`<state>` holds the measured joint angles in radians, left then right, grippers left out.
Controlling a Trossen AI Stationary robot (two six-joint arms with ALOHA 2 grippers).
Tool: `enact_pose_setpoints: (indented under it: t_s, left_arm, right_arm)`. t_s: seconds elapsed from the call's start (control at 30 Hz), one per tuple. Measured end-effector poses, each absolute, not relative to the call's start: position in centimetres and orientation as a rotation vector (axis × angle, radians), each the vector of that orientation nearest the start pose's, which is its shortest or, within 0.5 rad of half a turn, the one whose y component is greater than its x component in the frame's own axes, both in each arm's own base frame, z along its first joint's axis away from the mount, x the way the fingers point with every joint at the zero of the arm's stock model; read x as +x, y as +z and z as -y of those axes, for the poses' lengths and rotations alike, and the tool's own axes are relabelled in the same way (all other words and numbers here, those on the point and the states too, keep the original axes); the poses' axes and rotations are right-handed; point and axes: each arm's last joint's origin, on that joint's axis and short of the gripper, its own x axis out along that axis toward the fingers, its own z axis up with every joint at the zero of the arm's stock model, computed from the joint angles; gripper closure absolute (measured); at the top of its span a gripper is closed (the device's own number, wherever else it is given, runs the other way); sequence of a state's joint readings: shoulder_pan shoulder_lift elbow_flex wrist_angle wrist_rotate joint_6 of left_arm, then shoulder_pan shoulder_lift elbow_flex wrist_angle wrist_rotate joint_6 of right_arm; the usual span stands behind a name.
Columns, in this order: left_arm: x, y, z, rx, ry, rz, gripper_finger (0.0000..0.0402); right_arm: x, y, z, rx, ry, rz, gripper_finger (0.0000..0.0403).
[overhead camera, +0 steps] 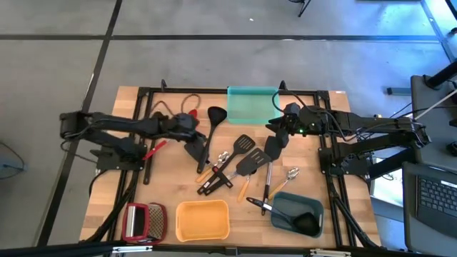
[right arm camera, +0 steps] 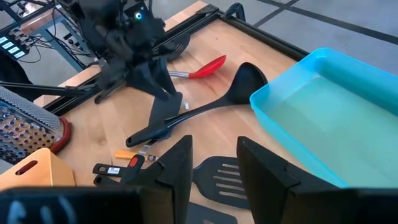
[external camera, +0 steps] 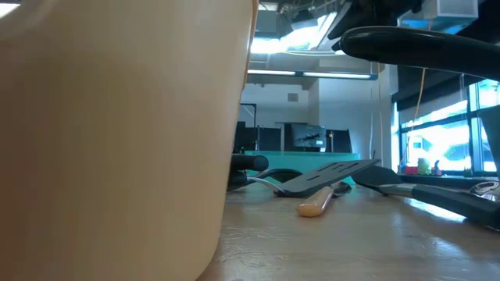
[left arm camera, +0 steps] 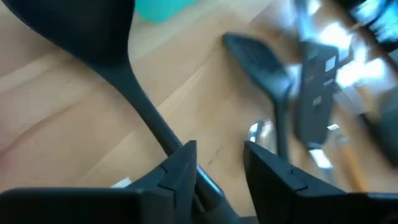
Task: Pick & Place Kitchen Items
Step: Put the black serving spoon into the blue bin
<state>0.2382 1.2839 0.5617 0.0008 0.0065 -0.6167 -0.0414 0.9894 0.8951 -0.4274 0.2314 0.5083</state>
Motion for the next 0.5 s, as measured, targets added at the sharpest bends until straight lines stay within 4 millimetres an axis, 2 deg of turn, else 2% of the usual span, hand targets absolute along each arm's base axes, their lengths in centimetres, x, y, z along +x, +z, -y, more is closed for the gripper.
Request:
enact_pose_setpoints:
  t_s: [0.23, 0.5]
  left_arm:
    - [27.4, 16.6, -4.6, -0.579, 0.501, -0.797, 0.0233]
    - [29.0, 15.7, -3.7, -0.453, 0.655, -0.947, 0.0214]
  right_arm:
    - [20.7, 31.3, 1.5, 0.444, -0.392, -0.441, 0.0274]
    - [20.7, 31.3, 1.5, 0.445, -0.389, -0.443, 0.0274]
